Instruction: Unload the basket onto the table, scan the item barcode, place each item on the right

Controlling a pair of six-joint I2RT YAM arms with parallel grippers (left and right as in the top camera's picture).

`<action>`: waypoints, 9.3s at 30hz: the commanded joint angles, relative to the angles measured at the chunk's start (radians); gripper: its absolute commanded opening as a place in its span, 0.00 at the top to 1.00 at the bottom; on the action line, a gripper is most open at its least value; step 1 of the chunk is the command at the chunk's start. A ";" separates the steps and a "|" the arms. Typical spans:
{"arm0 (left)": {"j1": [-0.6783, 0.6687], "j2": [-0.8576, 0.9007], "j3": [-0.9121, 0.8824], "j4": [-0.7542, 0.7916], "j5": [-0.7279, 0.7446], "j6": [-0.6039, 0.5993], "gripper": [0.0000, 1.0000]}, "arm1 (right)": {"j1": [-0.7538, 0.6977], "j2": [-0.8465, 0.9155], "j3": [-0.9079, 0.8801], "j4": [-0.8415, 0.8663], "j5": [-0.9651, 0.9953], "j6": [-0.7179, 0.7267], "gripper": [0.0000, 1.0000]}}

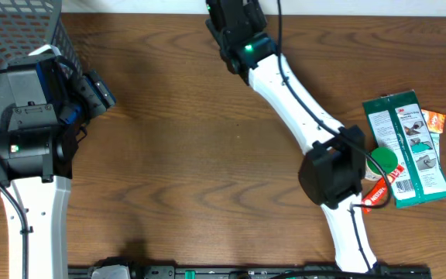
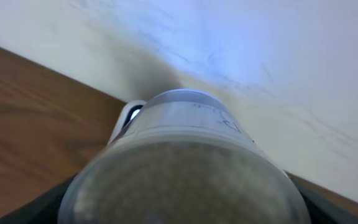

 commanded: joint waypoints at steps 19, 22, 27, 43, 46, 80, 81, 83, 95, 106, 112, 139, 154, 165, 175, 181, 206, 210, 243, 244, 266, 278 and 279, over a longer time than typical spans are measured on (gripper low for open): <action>0.004 0.002 0.006 -0.003 -0.009 -0.001 0.17 | -0.033 0.098 0.010 0.266 -0.062 -0.076 0.99; 0.004 0.002 0.006 -0.003 -0.009 -0.001 0.17 | -0.040 0.115 0.010 0.311 -0.062 -0.100 0.99; 0.004 0.002 0.006 -0.003 -0.009 -0.001 0.17 | -0.043 0.154 0.009 0.390 -0.062 -0.146 0.99; 0.004 0.002 0.006 -0.003 -0.009 -0.001 0.17 | -0.054 0.267 0.009 0.501 -0.059 -0.344 0.99; 0.004 0.002 0.006 -0.003 -0.009 -0.001 0.17 | -0.054 0.278 0.009 0.509 -0.059 -0.352 0.99; 0.004 0.002 0.006 -0.003 -0.009 -0.001 0.17 | -0.051 0.278 0.009 0.521 -0.016 -0.339 0.99; 0.004 0.002 0.006 -0.003 -0.009 -0.001 0.17 | -0.051 0.278 0.009 0.524 -0.017 -0.334 0.99; 0.004 0.002 0.006 -0.003 -0.009 -0.001 0.17 | -0.051 0.277 0.009 0.538 -0.017 -0.306 0.99; 0.004 0.002 0.006 -0.003 -0.009 -0.001 0.17 | -0.040 0.185 0.009 0.433 -0.027 -0.179 0.99; 0.004 0.002 0.006 -0.003 -0.009 -0.001 0.17 | -0.068 -0.224 0.009 -0.149 -0.163 0.101 0.99; 0.004 0.002 0.006 -0.003 -0.009 -0.001 0.16 | -0.145 -0.390 0.009 -0.611 -0.303 0.201 0.99; 0.004 0.002 0.006 -0.003 -0.009 -0.001 0.17 | -0.652 -0.377 -0.701 -0.745 -0.485 0.330 0.99; 0.004 0.002 0.006 -0.003 -0.009 -0.001 0.17 | -0.693 -0.378 -0.729 -0.662 -0.490 0.288 0.23; 0.004 0.002 0.006 -0.003 -0.009 -0.001 0.17 | -0.693 -0.379 -0.452 -0.935 -0.608 0.205 0.01; 0.004 0.002 0.006 -0.003 -0.009 -0.001 0.17 | -0.661 -0.379 -0.452 -0.917 -1.057 0.006 0.33; 0.004 0.002 0.006 -0.003 -0.009 -0.001 0.17 | -0.579 -0.377 -0.514 -0.851 -0.921 0.080 0.99; 0.004 0.002 0.006 -0.003 -0.009 -0.001 0.17 | -0.486 -0.381 -0.676 -0.692 -0.885 0.164 0.17; 0.004 0.002 0.006 -0.003 -0.009 -0.001 0.17 | -0.488 -0.381 -0.676 -0.692 -0.880 0.165 0.01; 0.004 0.002 0.006 -0.003 -0.009 -0.001 0.17 | -0.488 -0.381 -0.676 -0.692 -0.881 0.165 0.01; 0.004 0.002 0.006 -0.003 -0.009 -0.001 0.17 | -0.488 -0.381 -0.676 -0.692 -0.881 0.165 0.01; 0.004 0.002 0.006 -0.003 -0.009 -0.001 0.17 | -0.488 -0.381 -0.676 -0.692 -0.881 0.165 0.01; 0.004 0.002 0.006 -0.003 -0.009 -0.001 0.17 | -0.488 -0.381 -0.676 -0.692 -0.880 0.165 0.01; 0.004 0.002 0.006 -0.003 -0.009 -0.001 0.17 | -0.488 -0.381 -0.676 -0.692 -0.880 0.165 0.01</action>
